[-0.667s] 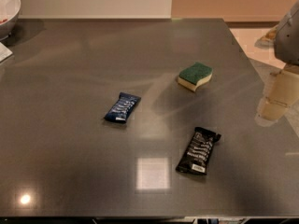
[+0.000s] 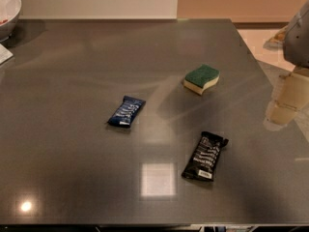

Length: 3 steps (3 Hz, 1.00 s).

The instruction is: Move sponge near rxbar chocolate

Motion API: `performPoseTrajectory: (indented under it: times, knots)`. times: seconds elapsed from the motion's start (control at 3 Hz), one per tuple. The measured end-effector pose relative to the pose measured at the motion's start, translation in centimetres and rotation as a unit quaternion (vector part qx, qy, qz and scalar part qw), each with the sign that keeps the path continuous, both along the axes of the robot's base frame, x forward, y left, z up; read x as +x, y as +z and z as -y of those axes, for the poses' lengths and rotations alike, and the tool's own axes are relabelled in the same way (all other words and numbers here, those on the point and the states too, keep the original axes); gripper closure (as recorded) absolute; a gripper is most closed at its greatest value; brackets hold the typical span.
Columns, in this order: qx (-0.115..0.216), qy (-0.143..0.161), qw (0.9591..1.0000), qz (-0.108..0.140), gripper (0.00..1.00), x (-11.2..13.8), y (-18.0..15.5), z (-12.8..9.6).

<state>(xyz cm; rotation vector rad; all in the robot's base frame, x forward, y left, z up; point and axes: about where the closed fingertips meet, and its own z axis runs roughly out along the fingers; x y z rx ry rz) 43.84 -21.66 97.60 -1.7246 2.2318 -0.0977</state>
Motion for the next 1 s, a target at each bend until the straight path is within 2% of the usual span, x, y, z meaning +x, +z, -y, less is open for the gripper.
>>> performPoseTrajectory:
  times: [0.33, 1.0]
  knots:
    - [0.014, 0.002, 0.9999, 0.004, 0.00, 1.6, -0.4, -0.5]
    - [0.059, 0.001, 0.9983, -0.008, 0.00, 5.9, -3.0, -1.9]
